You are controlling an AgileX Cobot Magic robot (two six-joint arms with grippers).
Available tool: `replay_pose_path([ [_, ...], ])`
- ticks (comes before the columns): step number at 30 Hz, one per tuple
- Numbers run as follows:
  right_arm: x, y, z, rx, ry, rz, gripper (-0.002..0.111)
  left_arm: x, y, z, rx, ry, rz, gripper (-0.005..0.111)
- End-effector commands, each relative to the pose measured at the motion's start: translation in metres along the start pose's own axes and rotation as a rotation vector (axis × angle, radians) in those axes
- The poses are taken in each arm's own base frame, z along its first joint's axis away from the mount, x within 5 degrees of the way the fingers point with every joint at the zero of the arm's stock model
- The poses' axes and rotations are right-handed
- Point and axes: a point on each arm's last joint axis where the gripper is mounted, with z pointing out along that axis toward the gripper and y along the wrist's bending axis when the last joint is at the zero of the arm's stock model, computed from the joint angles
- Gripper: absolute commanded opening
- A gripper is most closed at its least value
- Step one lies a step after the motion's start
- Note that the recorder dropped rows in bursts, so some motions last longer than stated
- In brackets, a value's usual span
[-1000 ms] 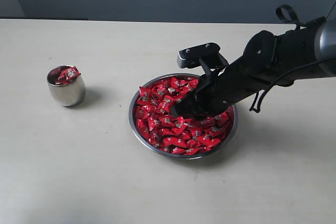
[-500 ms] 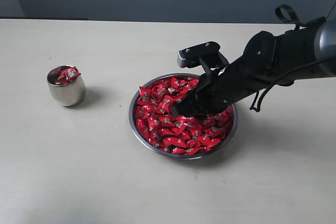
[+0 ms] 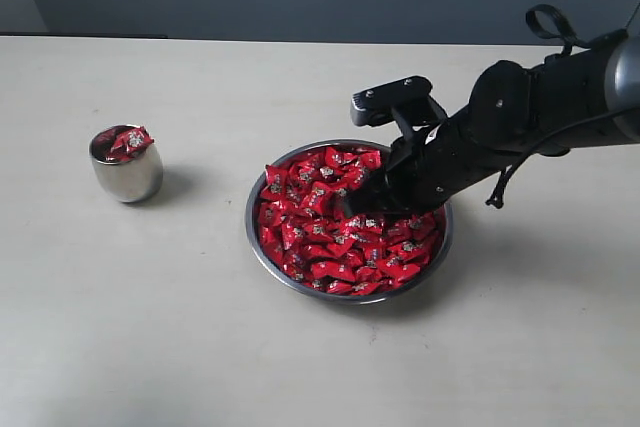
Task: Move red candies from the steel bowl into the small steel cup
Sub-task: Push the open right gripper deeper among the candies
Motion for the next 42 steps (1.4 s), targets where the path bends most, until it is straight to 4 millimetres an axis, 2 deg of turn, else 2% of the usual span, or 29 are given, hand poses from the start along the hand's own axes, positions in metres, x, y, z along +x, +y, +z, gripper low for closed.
replay_pose_path([
  [1,0.001,-0.006,-0.002,0.007,0.022,0.013,0.035,0.001,0.0,0.0,0.0,-0.002,-0.003,0.0],
  [10,0.002,-0.006,-0.001,0.003,0.027,0.046,0.035,0.001,0.0,0.0,0.0,-0.002,-0.003,0.0],
  [18,0.008,-0.009,0.018,0.007,0.064,0.106,0.035,0.001,0.0,0.0,0.0,-0.002,-0.003,0.0],
  [33,-0.006,-0.009,0.016,0.004,0.005,0.129,0.035,0.001,0.0,0.0,0.0,-0.002,-0.003,0.0],
  [42,-0.002,-0.01,0.026,0.007,0.027,0.14,0.035,0.001,0.0,0.0,0.0,-0.002,-0.003,0.0],
])
